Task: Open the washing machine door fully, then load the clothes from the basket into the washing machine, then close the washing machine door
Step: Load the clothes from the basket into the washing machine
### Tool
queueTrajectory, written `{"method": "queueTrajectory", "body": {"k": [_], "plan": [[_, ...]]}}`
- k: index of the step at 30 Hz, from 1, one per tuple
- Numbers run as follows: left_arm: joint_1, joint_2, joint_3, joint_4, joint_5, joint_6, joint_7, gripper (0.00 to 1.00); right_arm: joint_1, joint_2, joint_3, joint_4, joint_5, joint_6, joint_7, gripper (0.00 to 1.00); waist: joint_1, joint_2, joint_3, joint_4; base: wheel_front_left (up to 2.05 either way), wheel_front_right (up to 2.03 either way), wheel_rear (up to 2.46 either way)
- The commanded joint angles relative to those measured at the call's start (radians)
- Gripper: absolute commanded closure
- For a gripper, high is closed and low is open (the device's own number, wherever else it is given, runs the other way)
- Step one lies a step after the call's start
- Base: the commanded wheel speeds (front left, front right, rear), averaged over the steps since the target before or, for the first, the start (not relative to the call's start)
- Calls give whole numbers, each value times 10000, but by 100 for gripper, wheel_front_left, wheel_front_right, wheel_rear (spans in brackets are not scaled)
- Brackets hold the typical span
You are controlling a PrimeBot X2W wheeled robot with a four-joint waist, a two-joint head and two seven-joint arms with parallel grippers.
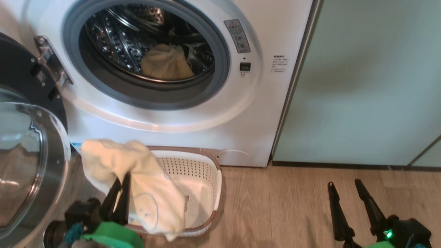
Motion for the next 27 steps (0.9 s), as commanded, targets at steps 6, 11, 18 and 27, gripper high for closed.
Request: {"method": "queueTrajectory", "body": {"k": [6, 11, 18, 27], "plan": [[-1373, 35, 423, 143, -295, -224, -220, 100, -652, -127, 195, -494, 70, -29, -67, 0, -1, -1, 745, -209, 0, 0, 0], [-2386, 143, 531, 719, -532, -427, -224, 100, -966, -127, 128, -667, 148, -29, -67, 0, -1, -1, 1571, -379, 0, 0, 0], [-4270, 502, 787, 1881, -912, -756, 0, 100, -1489, -127, -32, -959, 310, -29, -67, 0, -1, -1, 2867, -605, 0, 0, 0], [-6816, 1529, 1260, 3010, -1361, -1236, 693, 100, -2255, -127, -95, -1184, 792, -29, -67, 0, -1, -1, 4374, -1076, 0, 0, 0]]}}
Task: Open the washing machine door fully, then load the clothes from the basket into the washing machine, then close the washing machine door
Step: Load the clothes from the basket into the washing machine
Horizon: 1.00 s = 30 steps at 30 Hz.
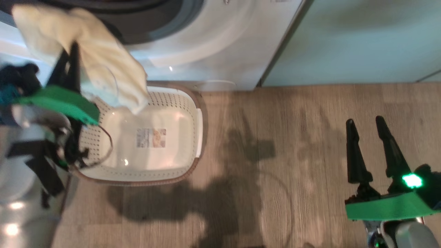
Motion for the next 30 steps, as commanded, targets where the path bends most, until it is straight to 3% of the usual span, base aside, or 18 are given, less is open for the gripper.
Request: {"method": "queueTrajectory", "body": {"k": [1, 11, 19, 24, 30], "plan": [[-640, 620, 453, -229, -25, -82, 226, 100, -198, -127, 144, -348, 120, -29, -67, 0, -3, 0, 554, -287, 0, 0, 0], [-3439, 2185, 501, 657, -667, -828, 2970, 100, -898, -127, 275, -523, 757, -29, -67, 0, -3, 0, 1747, -838, 0, 0, 0], [-5754, 3158, 282, 1533, -806, -1068, 4767, 100, -1255, -127, 536, -533, 1250, -29, -67, 0, -3, 0, 2418, -1458, 0, 0, 0], [-6723, 3542, 119, 1900, -554, -1146, 4803, 100, -1357, -127, 681, -568, 1495, -29, -67, 0, -3, 0, 2674, -1839, 0, 0, 0], [-7930, 4026, -106, 2426, 92, -1256, 3580, 100, -1387, -127, 850, -577, 1742, -29, -67, 0, -3, 0, 2866, -2313, 0, 0, 0]]}}
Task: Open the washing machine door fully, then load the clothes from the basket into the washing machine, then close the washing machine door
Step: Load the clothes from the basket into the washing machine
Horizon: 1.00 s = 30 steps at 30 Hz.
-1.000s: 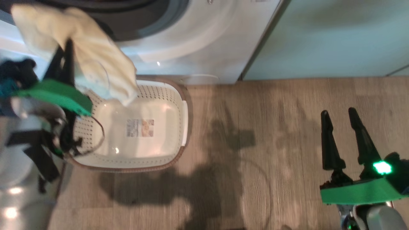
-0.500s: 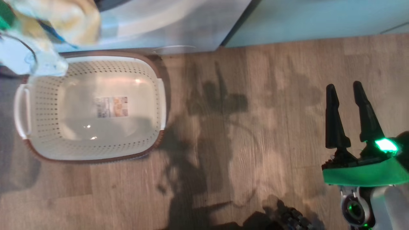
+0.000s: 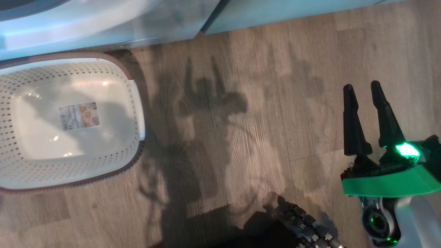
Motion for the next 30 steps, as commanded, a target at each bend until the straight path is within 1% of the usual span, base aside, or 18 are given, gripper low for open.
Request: {"method": "queueTrajectory", "body": {"k": [1, 4, 8, 12, 13, 16, 21, 24, 26, 27, 28, 30], "plan": [[-430, 655, 138, -226, 138, -60, -320, 100, 64, -131, 172, -318, 56, -29, -65, 0, -1, 0, 88, -159, 0, 0, 0], [-858, 748, -5, -3, 472, -70, -1149, 100, 86, -131, 199, -333, 94, -29, -65, 0, -1, 0, 119, -256, 0, 0, 0], [-1340, 868, -202, 299, 980, 44, -2293, 100, 86, -131, 226, -366, 125, -29, -65, 0, -1, 0, 181, -331, 0, 0, 0], [-1738, 1114, -511, 342, 1746, 216, -3974, 100, 57, -131, 257, -409, 145, -29, -65, 0, -1, 0, 294, -381, 0, 0, 0], [-1876, 1119, -563, 427, 1963, 363, -4617, 100, 40, -131, 277, -423, 158, -29, -65, 0, -1, 0, 353, -393, 0, 0, 0], [-1812, 1016, -679, 1050, 1899, 252, -4666, 100, 45, -131, 297, -415, 162, -29, -65, 0, -1, 0, 380, -364, 0, 0, 0], [-1648, 678, -833, 2101, 1322, -111, -3610, 100, 52, -131, 367, -375, 182, -29, -65, 0, -1, 0, 393, -307, 0, 0, 0], [-1704, 516, -832, 2492, 1009, -183, -2965, 100, 34, -131, 397, -350, 160, -29, -65, 0, -1, 0, 400, -288, 0, 0, 0], [-1770, 493, -839, 2564, 963, -144, -2860, 100, 3, -131, 406, -328, 153, -29, -65, 0, -1, 0, 412, -289, 0, 0, 0], [-1783, 458, -824, 2638, 903, -134, -2771, 57, -7, -131, 408, -311, 149, -29, -65, 0, -1, 0, 407, -290, 0, 0, 0], [-1796, 439, -847, 2706, 881, -135, -2662, 0, -13, -131, 404, -302, 150, -29, -65, 0, -1, 0, 402, -290, 0, 0, 0], [-1835, 404, -868, 2794, 843, -118, -2579, 0, -25, -131, 383, -287, 157, -29, -65, 0, -1, 0, 396, -283, 0, 0, 0]]}}
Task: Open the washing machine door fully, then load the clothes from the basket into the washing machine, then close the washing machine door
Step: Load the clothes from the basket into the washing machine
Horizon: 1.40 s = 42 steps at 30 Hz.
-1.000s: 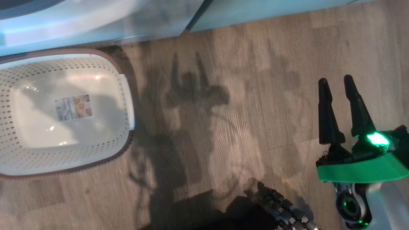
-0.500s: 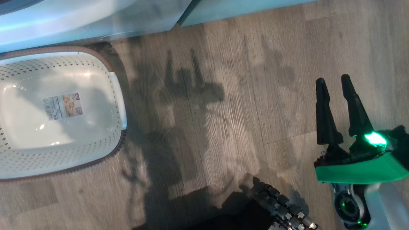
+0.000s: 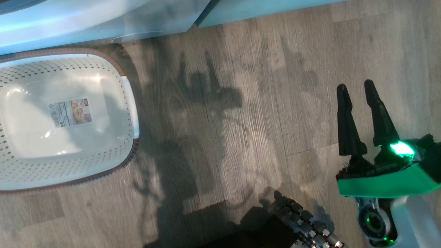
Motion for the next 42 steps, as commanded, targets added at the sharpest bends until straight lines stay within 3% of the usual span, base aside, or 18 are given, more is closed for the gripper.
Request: {"method": "queueTrajectory", "body": {"k": [1, 10, 18, 22, 33, 37, 42], "plan": [[-191, 379, 114, -149, -71, 36, 151, 0, 39, -131, 109, -208, 64, -29, -65, 0, 1, 0, -18, 13, 0, 0, 0], [234, 24, -167, 82, 67, 449, -144, 0, -20, -131, -267, -133, -72, -29, -65, 0, 1, 0, -313, 344, 0, 0, 0], [2097, -555, 112, -867, -359, 991, -1414, 0, 96, -131, -737, -70, -437, -29, -65, 0, 1, 0, -978, 868, 0, 0, 0], [3682, -929, 270, -2281, -566, 1387, -1963, 0, 229, -131, -979, -57, -685, -29, -65, 0, 1, 0, -1383, 1169, 0, 0, 0], [9617, -1858, 734, -8248, -614, 3436, -2272, 0, 703, -131, -1342, 24, -1456, -29, -65, 0, 1, 0, -2607, 2098, 0, 0, 0], [11264, -2204, 602, -9605, -475, 4038, -2184, 0, 944, -131, -1330, 146, -1810, -29, -65, 0, 1, 0, -3053, 2451, 0, 0, 0], [12631, -2669, 221, -10511, -388, 4424, -2179, 0, 1297, -131, -1346, 339, -2180, -29, -65, 0, 1, 0, -3786, 2948, 0, 0, 0]]}}
